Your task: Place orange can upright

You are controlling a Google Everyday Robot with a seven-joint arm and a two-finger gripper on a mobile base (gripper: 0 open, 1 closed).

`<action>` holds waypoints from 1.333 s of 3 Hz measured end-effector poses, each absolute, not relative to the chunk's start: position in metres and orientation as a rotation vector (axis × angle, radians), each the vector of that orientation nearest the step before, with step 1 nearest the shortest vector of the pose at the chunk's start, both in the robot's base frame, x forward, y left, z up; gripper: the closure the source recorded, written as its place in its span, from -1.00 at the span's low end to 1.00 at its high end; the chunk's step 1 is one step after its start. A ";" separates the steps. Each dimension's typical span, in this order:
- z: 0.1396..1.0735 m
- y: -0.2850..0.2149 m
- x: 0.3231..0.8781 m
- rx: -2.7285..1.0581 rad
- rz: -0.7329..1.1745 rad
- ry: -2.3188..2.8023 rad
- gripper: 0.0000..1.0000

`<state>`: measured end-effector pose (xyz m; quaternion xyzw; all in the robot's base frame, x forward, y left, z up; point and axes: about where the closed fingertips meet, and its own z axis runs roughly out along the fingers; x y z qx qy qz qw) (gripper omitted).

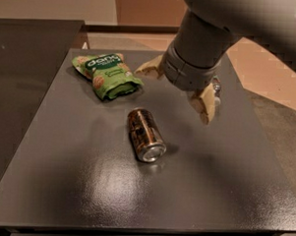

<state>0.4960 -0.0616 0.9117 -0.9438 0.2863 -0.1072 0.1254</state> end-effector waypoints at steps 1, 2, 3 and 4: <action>0.895 -0.049 0.488 -2.885 -0.287 0.525 -1.00; 0.882 -0.041 0.473 -2.986 -0.250 0.245 -1.00; 0.870 -0.036 0.461 -3.050 -0.197 0.058 -1.00; 0.857 -0.028 0.457 -3.082 -0.144 -0.037 -1.00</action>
Offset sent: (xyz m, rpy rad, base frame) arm -0.0412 0.0268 -0.0513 -0.2502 0.0819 0.6587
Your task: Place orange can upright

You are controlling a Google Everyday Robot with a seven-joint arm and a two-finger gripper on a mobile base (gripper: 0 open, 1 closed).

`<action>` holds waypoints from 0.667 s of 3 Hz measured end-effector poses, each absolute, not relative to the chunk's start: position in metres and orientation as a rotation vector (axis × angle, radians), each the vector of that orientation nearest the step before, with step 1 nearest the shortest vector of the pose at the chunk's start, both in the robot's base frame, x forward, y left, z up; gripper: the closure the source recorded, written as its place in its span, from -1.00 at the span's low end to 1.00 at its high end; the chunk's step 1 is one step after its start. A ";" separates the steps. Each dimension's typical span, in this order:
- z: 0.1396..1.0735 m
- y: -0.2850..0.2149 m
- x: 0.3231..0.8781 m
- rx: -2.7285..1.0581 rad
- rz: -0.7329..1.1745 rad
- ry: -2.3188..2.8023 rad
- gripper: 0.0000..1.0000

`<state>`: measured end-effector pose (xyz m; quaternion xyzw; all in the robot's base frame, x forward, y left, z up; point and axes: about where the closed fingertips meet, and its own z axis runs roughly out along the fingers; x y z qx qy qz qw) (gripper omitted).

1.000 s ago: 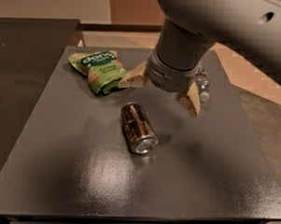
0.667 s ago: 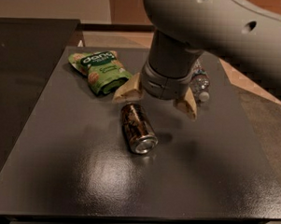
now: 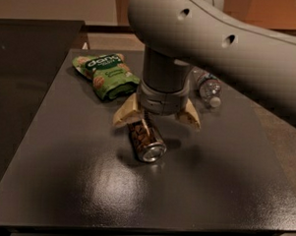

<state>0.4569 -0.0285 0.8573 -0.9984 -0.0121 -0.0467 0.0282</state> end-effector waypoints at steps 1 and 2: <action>0.849 -0.019 0.462 -3.095 -0.104 -0.057 -1.00; 0.844 -0.009 0.466 -3.098 -0.084 -0.058 -1.00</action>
Offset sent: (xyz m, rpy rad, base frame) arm 0.0143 0.0295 -0.0213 -0.0236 0.0652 0.0145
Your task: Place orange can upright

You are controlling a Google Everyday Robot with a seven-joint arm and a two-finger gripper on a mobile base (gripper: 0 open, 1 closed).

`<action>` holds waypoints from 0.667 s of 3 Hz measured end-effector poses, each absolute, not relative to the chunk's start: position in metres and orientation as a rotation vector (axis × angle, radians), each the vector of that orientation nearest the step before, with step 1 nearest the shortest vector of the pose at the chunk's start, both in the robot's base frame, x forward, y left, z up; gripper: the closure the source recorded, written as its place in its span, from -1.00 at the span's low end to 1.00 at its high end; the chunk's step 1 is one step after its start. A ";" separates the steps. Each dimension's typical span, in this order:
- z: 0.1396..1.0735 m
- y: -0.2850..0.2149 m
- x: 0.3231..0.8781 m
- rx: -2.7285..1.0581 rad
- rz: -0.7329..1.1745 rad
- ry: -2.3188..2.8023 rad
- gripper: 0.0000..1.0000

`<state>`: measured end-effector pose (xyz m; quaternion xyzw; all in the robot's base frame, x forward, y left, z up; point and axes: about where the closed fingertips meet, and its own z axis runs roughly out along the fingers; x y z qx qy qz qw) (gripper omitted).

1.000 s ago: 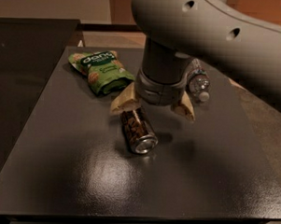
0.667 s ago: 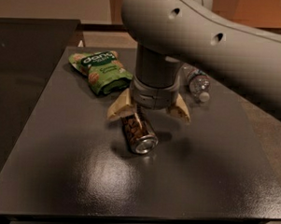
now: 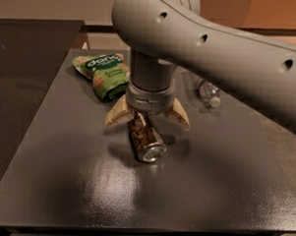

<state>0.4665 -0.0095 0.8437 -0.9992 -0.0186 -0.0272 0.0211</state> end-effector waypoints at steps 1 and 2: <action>0.841 -0.003 0.468 -3.101 -0.078 -0.072 -0.65; 0.842 -0.004 0.466 -3.111 -0.078 -0.103 -0.15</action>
Offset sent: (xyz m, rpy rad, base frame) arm -0.0028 0.0026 -0.0029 -0.0344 0.0151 0.0530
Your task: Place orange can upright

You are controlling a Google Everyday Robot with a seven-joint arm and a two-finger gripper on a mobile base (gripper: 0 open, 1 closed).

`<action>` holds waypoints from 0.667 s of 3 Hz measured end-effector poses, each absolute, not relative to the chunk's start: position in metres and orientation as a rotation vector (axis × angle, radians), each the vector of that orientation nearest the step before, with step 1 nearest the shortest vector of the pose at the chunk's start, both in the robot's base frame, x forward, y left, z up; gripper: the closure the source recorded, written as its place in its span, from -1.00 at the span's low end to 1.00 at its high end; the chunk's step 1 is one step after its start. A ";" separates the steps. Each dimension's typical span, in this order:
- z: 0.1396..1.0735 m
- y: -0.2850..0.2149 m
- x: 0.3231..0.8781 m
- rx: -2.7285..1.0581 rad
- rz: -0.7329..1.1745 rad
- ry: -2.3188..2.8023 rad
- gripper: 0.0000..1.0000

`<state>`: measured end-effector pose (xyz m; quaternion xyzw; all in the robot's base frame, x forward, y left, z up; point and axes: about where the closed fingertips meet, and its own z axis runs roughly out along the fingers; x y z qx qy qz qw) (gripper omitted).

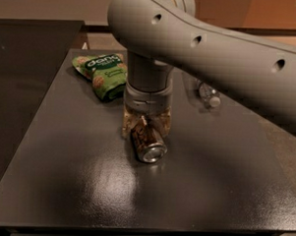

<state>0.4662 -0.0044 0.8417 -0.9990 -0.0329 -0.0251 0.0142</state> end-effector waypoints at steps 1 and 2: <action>0.846 -0.006 0.463 -3.110 -0.086 -0.148 0.28; 0.859 0.001 0.464 -3.039 -0.146 -0.176 0.74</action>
Offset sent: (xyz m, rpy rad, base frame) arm 0.0023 0.0173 0.0353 0.1746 -0.0991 0.0751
